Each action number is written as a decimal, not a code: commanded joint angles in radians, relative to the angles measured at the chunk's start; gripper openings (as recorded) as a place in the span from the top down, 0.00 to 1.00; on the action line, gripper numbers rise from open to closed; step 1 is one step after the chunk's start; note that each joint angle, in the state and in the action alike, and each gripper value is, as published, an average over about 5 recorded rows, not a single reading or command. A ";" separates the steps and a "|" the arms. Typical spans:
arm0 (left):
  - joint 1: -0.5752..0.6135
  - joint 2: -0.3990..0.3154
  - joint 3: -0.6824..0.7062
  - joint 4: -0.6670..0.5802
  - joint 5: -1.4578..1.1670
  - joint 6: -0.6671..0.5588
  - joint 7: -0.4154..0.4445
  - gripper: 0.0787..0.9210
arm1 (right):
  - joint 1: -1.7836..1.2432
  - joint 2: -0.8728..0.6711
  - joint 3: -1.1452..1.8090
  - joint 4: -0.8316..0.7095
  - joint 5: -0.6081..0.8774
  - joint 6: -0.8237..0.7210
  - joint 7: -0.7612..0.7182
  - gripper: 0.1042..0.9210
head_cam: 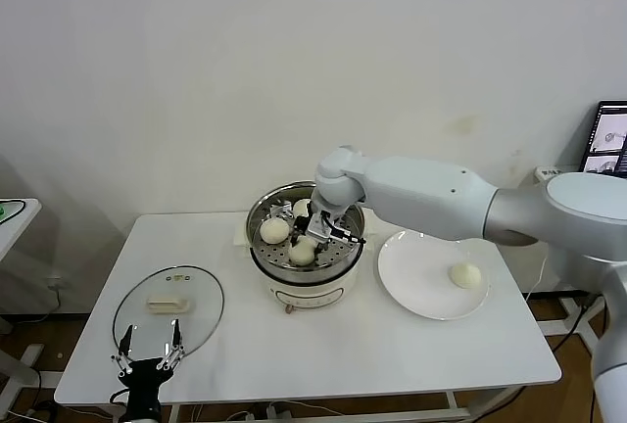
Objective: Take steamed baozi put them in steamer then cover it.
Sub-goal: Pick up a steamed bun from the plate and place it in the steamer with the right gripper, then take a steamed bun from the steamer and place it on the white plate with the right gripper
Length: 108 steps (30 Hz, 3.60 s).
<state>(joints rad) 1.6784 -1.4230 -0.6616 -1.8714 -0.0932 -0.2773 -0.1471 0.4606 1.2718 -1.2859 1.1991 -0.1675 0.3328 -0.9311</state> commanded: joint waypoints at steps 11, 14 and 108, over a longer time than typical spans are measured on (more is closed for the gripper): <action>-0.001 0.000 0.004 0.000 0.002 0.000 -0.001 0.12 | 0.000 -0.009 -0.008 -0.003 0.011 0.016 0.035 0.38; -0.001 -0.001 0.006 -0.001 0.003 0.000 -0.001 0.12 | 0.009 -0.007 -0.005 -0.001 0.004 0.018 0.035 0.28; 0.011 0.090 0.003 -0.041 -0.025 0.019 0.008 0.12 | -0.402 -0.424 0.339 -0.341 0.049 -0.512 -0.056 0.21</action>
<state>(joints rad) 1.6896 -1.3323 -0.6578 -1.9133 -0.1179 -0.2583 -0.1384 0.0813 0.8242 -0.9734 0.8979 -0.0991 -0.1785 -0.9881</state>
